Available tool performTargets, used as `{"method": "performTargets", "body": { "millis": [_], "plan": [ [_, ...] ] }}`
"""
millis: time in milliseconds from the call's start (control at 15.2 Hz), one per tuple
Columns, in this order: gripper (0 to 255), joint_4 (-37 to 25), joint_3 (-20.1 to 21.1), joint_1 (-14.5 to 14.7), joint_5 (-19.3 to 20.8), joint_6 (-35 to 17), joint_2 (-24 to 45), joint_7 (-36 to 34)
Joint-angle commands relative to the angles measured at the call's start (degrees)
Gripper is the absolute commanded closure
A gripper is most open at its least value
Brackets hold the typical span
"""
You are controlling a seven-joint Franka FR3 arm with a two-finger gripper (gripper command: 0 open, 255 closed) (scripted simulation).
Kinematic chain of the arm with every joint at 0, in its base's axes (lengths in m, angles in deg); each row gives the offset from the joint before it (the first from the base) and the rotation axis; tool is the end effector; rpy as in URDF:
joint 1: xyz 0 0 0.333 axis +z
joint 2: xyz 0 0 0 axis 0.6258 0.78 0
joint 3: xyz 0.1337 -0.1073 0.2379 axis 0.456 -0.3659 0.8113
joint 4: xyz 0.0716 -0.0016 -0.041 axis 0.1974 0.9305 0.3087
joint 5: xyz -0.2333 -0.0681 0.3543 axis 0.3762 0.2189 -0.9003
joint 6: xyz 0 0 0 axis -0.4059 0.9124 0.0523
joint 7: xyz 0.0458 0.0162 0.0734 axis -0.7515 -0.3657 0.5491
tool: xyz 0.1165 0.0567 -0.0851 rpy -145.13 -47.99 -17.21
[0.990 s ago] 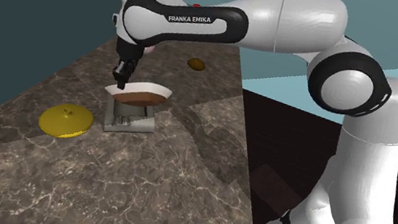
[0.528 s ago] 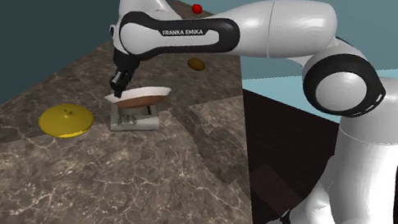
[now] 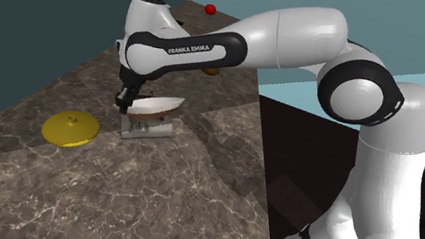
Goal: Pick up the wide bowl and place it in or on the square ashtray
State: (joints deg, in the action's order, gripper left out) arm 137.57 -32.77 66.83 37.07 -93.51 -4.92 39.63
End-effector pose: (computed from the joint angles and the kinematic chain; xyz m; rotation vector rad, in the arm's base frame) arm 0.6540 0.3390 0.2719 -2.9024 -1.1338 -0.1712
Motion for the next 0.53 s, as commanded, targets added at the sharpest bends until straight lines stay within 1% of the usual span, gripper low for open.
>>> {"method": "performTargets", "body": {
  "millis": [0,462],
  "plan": [
    [255,1.21,-0.39,-0.38,0.15,-1.37,1.00,0.05],
    [255,1.21,-0.35,-0.42,0.18,-1.37,1.00,0.04]
  ]
}}
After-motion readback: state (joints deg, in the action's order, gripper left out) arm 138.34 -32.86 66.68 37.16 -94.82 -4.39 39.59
